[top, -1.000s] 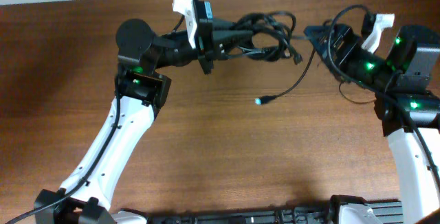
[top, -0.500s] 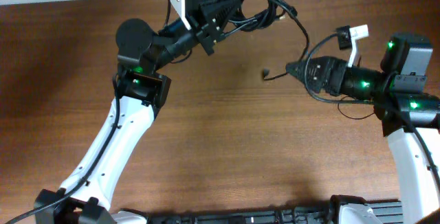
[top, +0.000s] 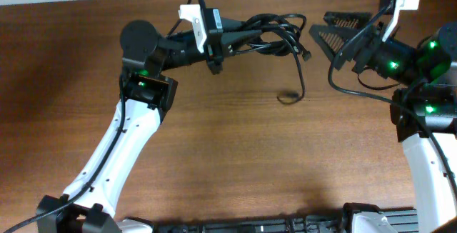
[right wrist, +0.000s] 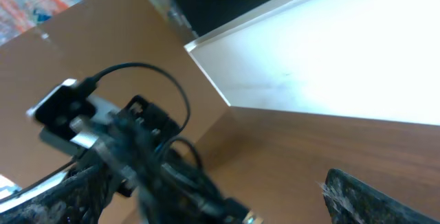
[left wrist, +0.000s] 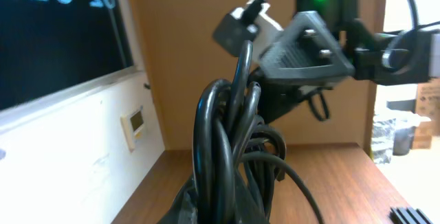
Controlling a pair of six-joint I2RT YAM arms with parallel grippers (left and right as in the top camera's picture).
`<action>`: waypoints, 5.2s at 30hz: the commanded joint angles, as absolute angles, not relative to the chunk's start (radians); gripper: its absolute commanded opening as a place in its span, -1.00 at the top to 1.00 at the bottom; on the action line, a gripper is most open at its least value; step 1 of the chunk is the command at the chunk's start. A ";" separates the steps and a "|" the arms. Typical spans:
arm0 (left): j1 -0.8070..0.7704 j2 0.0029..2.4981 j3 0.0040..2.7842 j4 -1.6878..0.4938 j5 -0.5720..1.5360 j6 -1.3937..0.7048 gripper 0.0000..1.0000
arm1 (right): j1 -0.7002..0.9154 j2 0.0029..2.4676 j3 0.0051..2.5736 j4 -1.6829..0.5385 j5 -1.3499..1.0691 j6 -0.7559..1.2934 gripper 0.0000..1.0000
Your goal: Untangle cables
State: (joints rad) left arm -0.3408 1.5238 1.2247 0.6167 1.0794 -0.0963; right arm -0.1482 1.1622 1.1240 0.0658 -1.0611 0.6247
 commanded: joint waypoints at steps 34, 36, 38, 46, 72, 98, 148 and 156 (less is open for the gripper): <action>-0.300 1.519 1.233 0.592 0.933 -0.367 -0.98 | 0.117 1.156 1.345 -0.338 -0.614 -0.227 0.93; -0.275 1.519 1.233 0.550 0.893 -0.459 -0.98 | 0.117 1.156 1.345 -0.320 -0.616 -0.227 0.92; -0.276 1.519 1.233 0.537 0.905 -0.516 -0.98 | 0.117 1.157 1.345 -0.313 -0.632 -0.227 0.92; -0.339 1.519 1.233 0.599 0.999 -0.474 -1.00 | 0.117 1.157 1.345 -0.299 -0.700 -0.227 0.92; -0.158 1.520 1.233 0.994 1.059 -0.685 1.00 | 0.117 1.159 1.345 -0.441 -0.432 -0.258 0.92; -0.321 1.524 1.233 0.745 1.022 -0.442 -0.98 | 0.118 1.159 1.345 -0.416 -0.783 -0.257 0.92; -0.348 1.522 1.234 0.506 1.151 -0.180 -0.75 | 0.118 1.158 1.345 -0.556 -0.630 -0.621 0.92; -0.371 1.526 1.234 0.480 1.053 -0.159 1.00 | 0.117 1.158 1.345 -0.563 -0.627 -0.621 0.92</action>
